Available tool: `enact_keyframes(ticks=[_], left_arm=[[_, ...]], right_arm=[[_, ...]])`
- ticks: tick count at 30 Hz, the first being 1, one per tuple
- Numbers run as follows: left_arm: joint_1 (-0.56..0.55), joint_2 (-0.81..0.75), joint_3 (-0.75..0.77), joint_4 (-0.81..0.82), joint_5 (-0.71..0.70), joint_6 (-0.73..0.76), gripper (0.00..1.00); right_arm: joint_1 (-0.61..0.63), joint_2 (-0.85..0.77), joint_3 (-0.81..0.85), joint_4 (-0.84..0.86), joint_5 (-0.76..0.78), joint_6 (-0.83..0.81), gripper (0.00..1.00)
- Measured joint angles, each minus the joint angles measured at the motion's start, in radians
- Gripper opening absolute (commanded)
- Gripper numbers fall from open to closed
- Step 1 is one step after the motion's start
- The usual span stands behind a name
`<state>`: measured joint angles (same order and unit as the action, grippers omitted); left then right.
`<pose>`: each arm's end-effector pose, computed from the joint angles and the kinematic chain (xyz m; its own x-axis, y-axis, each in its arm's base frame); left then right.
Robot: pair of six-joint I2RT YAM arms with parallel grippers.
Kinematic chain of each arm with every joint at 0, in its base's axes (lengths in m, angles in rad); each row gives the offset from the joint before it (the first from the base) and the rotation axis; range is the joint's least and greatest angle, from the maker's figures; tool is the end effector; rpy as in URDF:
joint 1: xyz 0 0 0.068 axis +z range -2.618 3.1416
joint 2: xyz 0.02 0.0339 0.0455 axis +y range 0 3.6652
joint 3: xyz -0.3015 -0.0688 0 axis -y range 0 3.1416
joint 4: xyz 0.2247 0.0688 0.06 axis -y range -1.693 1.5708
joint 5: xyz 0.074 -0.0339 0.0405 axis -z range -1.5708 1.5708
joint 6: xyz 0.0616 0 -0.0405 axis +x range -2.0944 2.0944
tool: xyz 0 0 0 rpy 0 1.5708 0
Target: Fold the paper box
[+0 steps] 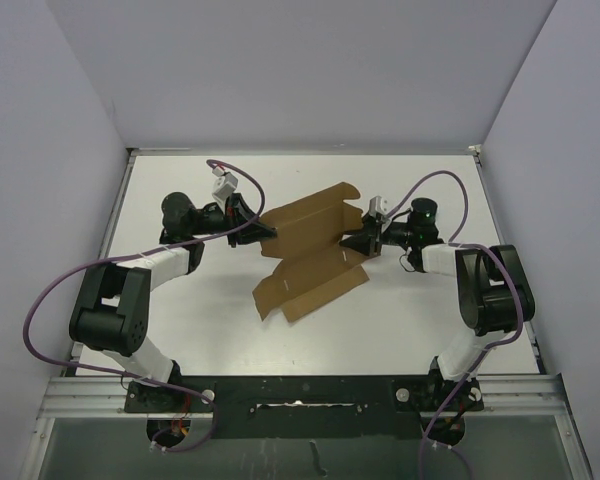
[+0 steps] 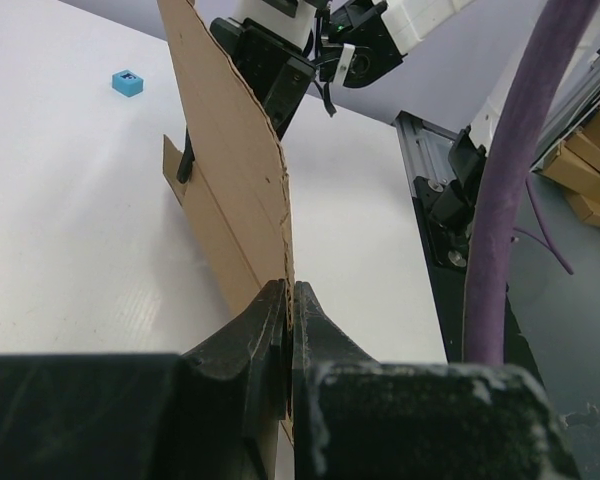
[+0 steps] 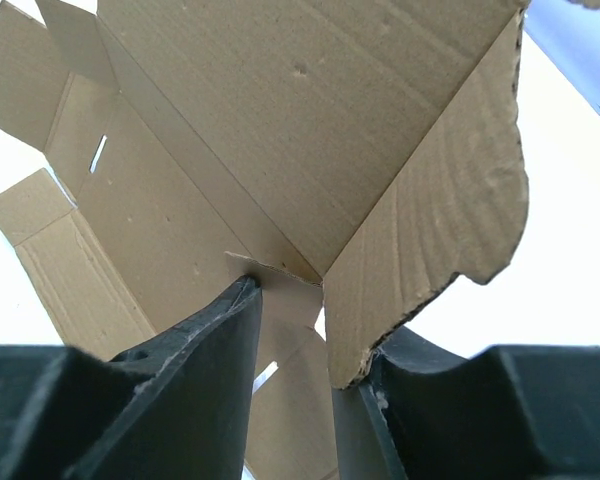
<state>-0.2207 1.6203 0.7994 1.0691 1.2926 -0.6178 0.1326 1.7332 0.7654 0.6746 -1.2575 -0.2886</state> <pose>0.2994 -0.1279 0.3134 -0.3662 -0.0809 -0.9270 0.9292 0.0210 -0.3689 0.3239 0.1023 0.2331 -0.0061 -0.0893 -0.9960 -0.9860 0.1666 -0.0089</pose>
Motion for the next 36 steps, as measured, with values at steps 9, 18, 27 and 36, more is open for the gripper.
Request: enact_keyframes(ticks=[9,18,27,36], left_arm=[[0.0,0.0,0.002,-0.084,0.0,0.079,0.0],[0.002,0.0,0.017,-0.179,0.006,0.153,0.0],[0.007,0.0,0.017,-0.198,0.016,0.167,0.0],[0.023,0.0,0.017,-0.229,0.022,0.192,0.0]], right_arm=[[0.0,0.006,0.019,-0.041,0.001,-0.023,0.44],[0.001,0.034,0.048,-0.097,-0.008,-0.071,0.38],[0.006,0.061,0.08,-0.15,-0.023,-0.113,0.42],[-0.003,0.066,0.146,-0.304,-0.048,-0.2,0.53]])
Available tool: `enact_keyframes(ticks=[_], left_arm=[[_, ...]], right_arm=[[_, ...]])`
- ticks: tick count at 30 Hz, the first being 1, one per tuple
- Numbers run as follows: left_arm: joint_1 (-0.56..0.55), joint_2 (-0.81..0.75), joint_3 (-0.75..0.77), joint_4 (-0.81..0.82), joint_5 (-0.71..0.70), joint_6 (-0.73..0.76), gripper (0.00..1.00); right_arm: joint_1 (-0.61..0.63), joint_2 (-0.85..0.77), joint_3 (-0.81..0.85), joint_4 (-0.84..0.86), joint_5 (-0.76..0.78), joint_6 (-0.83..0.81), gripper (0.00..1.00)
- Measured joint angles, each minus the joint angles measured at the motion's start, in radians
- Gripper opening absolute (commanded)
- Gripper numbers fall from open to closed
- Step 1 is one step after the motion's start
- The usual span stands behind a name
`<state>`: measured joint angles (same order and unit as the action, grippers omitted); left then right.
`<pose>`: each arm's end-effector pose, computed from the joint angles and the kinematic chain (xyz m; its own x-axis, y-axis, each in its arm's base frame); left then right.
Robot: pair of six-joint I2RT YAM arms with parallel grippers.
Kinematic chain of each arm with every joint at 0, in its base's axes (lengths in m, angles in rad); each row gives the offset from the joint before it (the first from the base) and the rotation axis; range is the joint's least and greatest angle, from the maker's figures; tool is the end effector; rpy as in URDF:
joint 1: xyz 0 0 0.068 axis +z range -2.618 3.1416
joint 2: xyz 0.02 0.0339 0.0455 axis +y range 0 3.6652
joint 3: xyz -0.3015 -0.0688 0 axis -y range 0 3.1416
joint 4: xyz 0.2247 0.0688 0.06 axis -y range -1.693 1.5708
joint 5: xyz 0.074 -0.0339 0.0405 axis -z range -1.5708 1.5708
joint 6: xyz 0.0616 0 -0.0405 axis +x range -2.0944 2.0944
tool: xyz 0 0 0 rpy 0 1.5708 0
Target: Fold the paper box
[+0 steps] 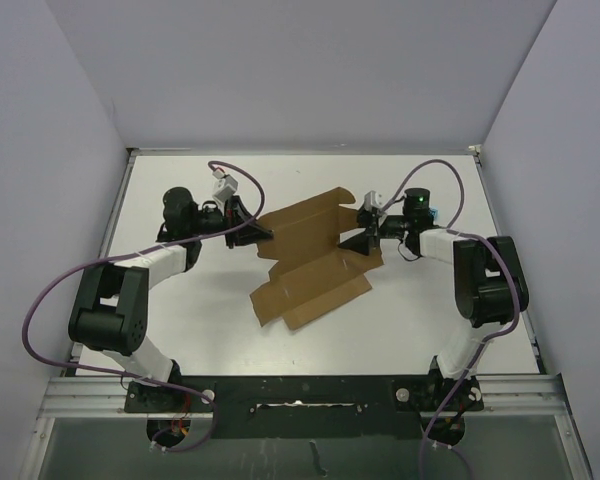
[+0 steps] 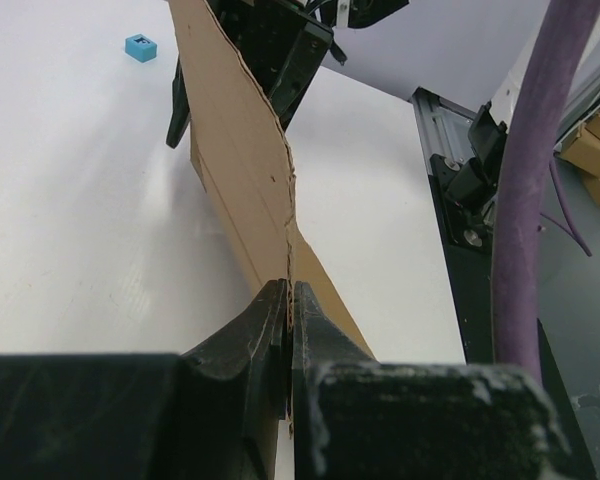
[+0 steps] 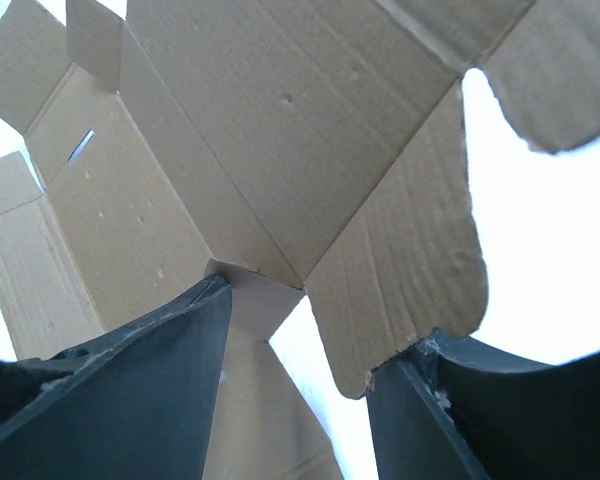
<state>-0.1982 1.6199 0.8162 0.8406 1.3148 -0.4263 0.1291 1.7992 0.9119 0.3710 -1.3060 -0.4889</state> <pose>0.3054 -0.1221 0.2978 -0.3796 -0.0305 -0.9246 0.9233 0.0497 -0.3807 0.3445 0.1047 0.2263 -0.0255 -0.1273 -0.9915 -0.9945 0.1039 0.0122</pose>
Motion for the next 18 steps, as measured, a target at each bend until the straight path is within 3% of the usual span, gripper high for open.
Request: enact_keyframes(ticks=[3,14,18], left_arm=[[0.011,0.0,0.0,-0.002,0.0,0.004,0.0],[0.018,0.0,0.0,-0.003,0.004,0.013,0.0],[0.018,0.0,0.0,-0.003,0.004,0.013,0.0]], right_arm=[[-0.005,0.0,0.057,-0.148,-0.019,-0.095,0.53],[-0.004,0.091,0.323,-0.904,-0.041,-0.726,0.56],[-0.004,0.096,0.328,-1.02,-0.028,-0.83,0.56]])
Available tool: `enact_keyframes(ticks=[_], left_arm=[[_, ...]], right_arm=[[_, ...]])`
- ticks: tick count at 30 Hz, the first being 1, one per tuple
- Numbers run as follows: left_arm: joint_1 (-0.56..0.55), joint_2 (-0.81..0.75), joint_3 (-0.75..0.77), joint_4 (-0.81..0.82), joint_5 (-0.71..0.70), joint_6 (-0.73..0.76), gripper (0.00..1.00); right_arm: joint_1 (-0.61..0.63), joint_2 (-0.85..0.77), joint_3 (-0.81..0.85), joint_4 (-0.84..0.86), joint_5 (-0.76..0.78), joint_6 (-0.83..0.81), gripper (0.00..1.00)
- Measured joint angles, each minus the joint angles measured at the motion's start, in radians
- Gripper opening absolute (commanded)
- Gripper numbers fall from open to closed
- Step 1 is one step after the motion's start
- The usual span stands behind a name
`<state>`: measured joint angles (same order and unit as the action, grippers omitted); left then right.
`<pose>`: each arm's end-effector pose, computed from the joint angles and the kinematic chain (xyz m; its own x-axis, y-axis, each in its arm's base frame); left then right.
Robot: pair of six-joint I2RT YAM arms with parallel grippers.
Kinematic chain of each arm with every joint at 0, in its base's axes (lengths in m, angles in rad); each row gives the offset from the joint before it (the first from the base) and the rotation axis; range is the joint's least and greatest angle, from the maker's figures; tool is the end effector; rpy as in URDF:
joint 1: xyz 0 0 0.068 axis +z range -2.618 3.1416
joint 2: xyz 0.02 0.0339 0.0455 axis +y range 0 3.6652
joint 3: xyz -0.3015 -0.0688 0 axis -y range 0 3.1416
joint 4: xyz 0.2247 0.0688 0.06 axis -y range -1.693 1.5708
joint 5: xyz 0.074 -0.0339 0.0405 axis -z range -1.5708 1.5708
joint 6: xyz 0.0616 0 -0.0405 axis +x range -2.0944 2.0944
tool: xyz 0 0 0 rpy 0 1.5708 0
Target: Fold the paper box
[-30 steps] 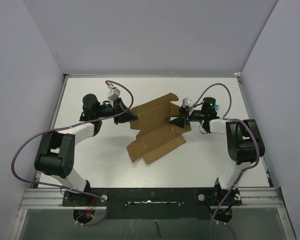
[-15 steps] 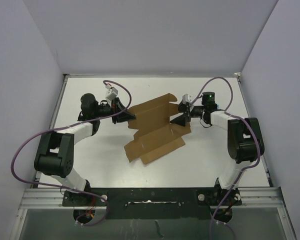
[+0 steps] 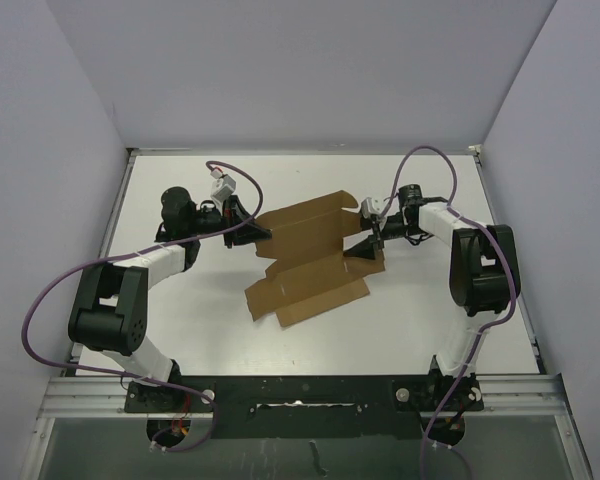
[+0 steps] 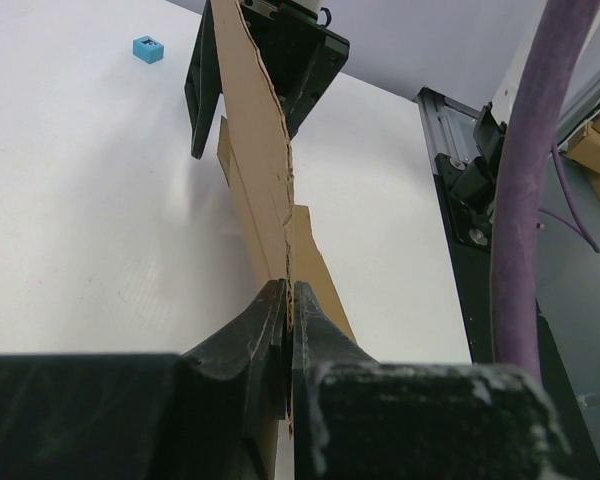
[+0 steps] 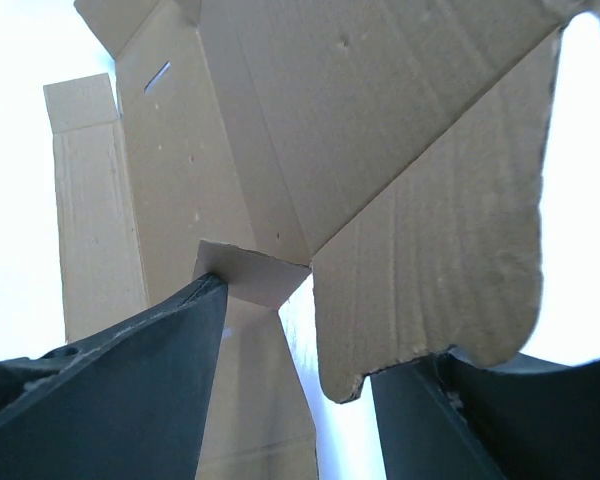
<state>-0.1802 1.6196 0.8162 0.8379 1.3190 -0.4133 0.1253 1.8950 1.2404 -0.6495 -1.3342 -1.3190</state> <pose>0.3073 -0.1166 0.2977 -0.3693 -0.0344 -0.9287 0.9266 0.0631 -0.3708 0.3439 0.1037 0.2248 0.0361 -0.2243 -0.9739 -0.9975 -0.0668 -0.0216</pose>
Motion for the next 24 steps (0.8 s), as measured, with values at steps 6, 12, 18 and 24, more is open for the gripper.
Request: enact_keyframes(ticks=[6,12,18,24], left_arm=[[-0.004,0.0,0.0,0.001,0.002,0.0,0.0],[-0.01,-0.001,0.0,0.002,0.004,0.0,0.0],[-0.01,-0.001,0.0,0.002,0.005,0.002,0.0],[-0.01,-0.001,0.0,0.002,0.005,0.004,0.0]], right_arm=[[0.012,-0.001,-0.001,-0.009,0.033,-0.034,0.55],[0.02,-0.009,-0.001,-0.074,0.041,-0.131,0.48],[0.023,-0.009,-0.001,-0.129,0.055,-0.19,0.37],[0.034,-0.009,-0.001,-0.135,0.066,-0.195,0.3]])
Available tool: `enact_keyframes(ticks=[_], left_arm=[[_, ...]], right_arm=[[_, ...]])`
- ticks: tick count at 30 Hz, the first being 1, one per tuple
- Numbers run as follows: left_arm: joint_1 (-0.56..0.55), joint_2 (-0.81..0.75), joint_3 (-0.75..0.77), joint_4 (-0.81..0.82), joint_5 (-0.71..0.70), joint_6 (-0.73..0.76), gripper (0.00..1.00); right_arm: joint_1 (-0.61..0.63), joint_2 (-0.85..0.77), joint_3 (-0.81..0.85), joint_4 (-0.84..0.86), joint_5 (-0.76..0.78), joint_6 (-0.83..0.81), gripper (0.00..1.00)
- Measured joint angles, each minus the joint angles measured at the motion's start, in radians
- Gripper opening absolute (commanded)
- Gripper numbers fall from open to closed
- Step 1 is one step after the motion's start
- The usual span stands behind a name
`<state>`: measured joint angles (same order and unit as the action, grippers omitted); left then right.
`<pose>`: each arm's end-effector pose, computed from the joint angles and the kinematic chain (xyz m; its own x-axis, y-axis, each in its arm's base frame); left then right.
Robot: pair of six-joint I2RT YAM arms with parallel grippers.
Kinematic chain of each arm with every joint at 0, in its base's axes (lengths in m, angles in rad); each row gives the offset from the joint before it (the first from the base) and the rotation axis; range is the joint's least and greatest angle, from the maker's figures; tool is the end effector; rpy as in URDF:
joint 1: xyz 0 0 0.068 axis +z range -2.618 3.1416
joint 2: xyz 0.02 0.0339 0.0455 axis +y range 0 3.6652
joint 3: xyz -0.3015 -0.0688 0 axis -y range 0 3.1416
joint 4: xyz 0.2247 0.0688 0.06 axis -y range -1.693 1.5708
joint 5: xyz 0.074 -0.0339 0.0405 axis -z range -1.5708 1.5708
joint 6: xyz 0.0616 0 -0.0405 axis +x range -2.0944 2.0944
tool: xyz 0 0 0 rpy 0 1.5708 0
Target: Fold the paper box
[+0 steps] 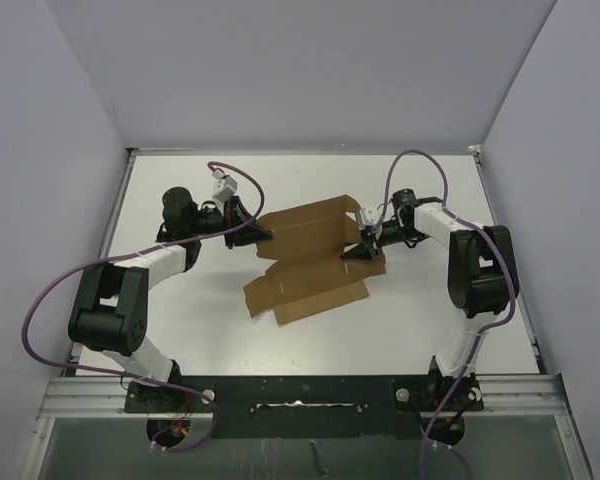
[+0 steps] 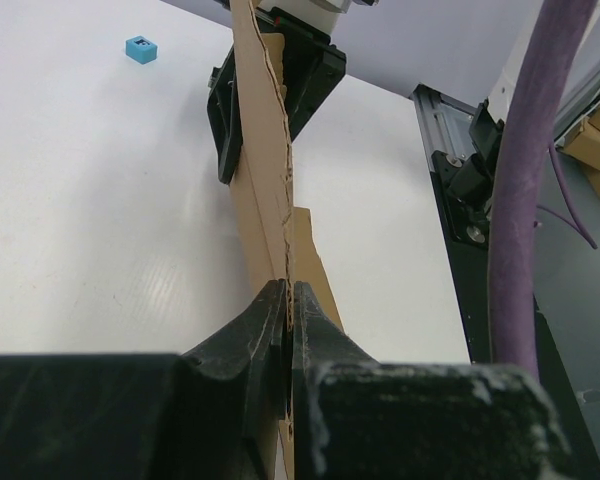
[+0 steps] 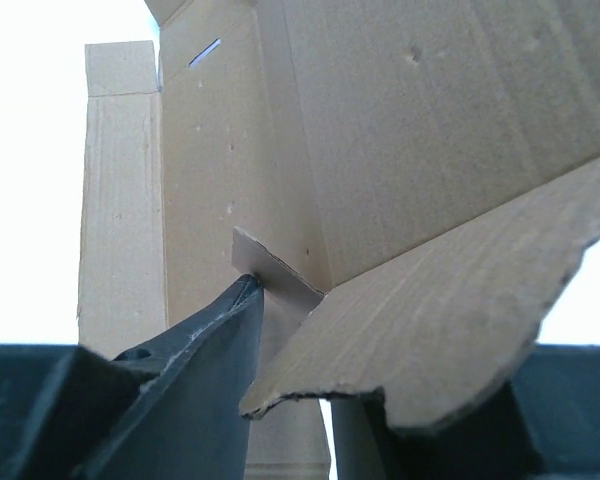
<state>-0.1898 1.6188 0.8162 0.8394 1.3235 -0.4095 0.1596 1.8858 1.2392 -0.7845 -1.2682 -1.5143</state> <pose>0.3057 -0.1195 0.2980 -0.3641 -0.0293 -0.9309 0.9296 0.0501 -0.3652 0.3281 0.1124 0.2212 0.1231 -0.2815 -0.9516 -0.9862 -0.1417 -0.0856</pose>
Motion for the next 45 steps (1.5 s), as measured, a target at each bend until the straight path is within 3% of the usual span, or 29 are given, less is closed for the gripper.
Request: enact_keyframes(ticks=[8,12,14,20,25,29,32,38,41,45], left_arm=[[0.0,0.0,0.0,0.0,-0.001,0.002,0.0],[0.0,0.0,0.0,0.0,-0.002,0.004,0.0],[0.0,0.0,0.0,-0.002,-0.002,0.006,0.01],[0.002,-0.001,0.0,-0.014,-0.01,0.021,0.23],[0.002,-0.003,0.0,-0.019,-0.013,0.016,0.35],[0.002,-0.005,0.0,-0.016,-0.014,-0.006,0.37],[0.001,-0.005,0.0,-0.018,-0.016,-0.013,0.32],[-0.018,-0.021,0.019,-0.133,-0.056,0.05,0.03],[-0.038,-0.035,0.037,-0.211,-0.079,0.105,0.0],[-0.05,-0.05,0.047,-0.277,-0.106,0.167,0.0]], right_arm=[[0.004,-0.01,-0.001,0.023,0.008,0.026,0.14],[0.004,-0.02,-0.006,0.037,0.012,0.042,0.01],[0.003,-0.02,-0.006,0.039,0.012,0.045,0.0],[-0.001,-0.02,-0.005,0.02,0.011,0.036,0.0],[-0.003,-0.02,-0.004,-0.018,0.011,0.018,0.0],[-0.003,-0.02,-0.003,-0.038,0.012,0.006,0.0],[-0.003,-0.02,-0.003,-0.04,0.012,0.006,0.0],[-0.003,-0.02,-0.001,-0.04,0.013,0.006,0.0],[-0.003,-0.02,0.001,-0.041,0.018,0.006,0.0],[-0.01,-0.02,0.002,-0.049,0.024,0.01,0.37]])
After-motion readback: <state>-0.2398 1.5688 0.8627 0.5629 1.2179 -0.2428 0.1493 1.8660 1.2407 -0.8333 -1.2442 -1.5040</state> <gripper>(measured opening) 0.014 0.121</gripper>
